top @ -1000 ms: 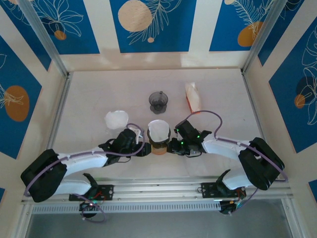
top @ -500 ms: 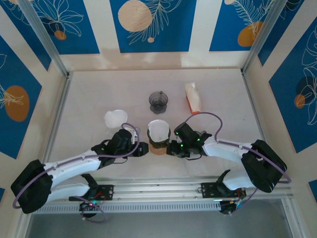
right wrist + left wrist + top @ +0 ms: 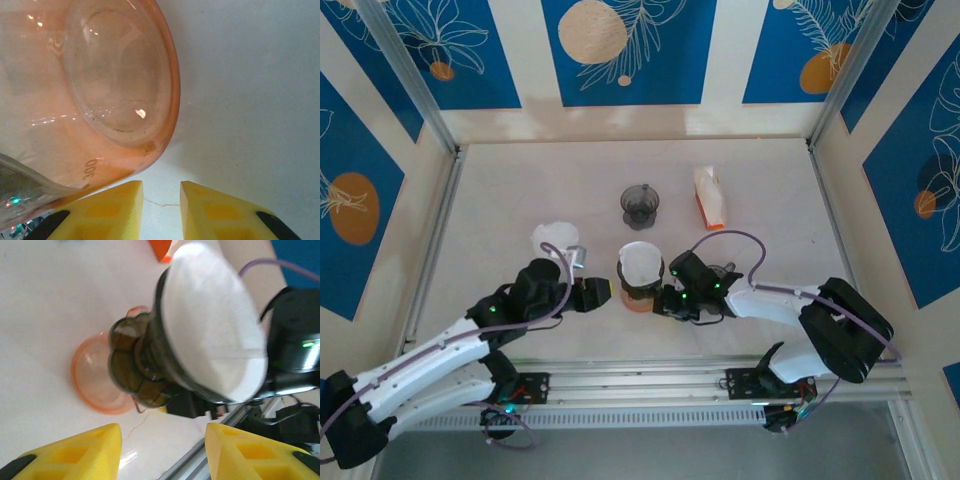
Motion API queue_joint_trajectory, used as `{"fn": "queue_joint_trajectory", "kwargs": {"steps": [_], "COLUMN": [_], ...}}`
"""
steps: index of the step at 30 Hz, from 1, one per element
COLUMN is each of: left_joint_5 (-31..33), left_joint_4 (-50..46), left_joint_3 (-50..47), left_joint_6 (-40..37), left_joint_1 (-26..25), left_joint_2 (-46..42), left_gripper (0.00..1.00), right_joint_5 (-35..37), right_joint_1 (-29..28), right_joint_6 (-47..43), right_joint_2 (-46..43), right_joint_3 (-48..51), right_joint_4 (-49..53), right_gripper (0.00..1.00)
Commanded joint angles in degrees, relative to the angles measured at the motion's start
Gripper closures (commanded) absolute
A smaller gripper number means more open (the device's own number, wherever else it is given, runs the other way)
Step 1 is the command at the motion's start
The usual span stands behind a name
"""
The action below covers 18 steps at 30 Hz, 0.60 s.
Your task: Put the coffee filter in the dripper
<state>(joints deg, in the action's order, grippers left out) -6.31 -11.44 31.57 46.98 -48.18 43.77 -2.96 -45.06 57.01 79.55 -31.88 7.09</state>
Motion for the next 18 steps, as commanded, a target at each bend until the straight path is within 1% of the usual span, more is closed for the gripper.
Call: {"fn": "queue_joint_trajectory", "kwargs": {"steps": [1, 8, 13, 18], "left_joint_5": [3.04, 8.20, 12.18, 14.69], "left_joint_4": [-6.44, -13.70, -16.89, -18.79], "left_joint_3": [3.92, 9.14, 12.52, 14.99], "left_joint_6": [-2.86, -7.01, -9.85, -12.36], "left_joint_1": [-0.33, -0.29, -0.31, -0.33], "left_joint_2": [-3.28, -8.02, -11.20, -13.64], "left_gripper": [0.50, 0.47, 0.35, 0.17], "right_joint_5": [0.74, 0.66, 0.59, 0.25], "right_joint_1": [-0.30, -0.30, -0.12, 1.05], "right_joint_6": [1.44, 2.04, 2.14, 2.23], "right_joint_2": [1.91, 5.90, 9.17, 13.23], "right_joint_3": [-1.82, -4.40, -6.61, -9.63], "right_joint_4": [-2.54, -5.41, -6.66, -7.53], "right_gripper": [0.72, 0.73, 0.73, 0.73]}}
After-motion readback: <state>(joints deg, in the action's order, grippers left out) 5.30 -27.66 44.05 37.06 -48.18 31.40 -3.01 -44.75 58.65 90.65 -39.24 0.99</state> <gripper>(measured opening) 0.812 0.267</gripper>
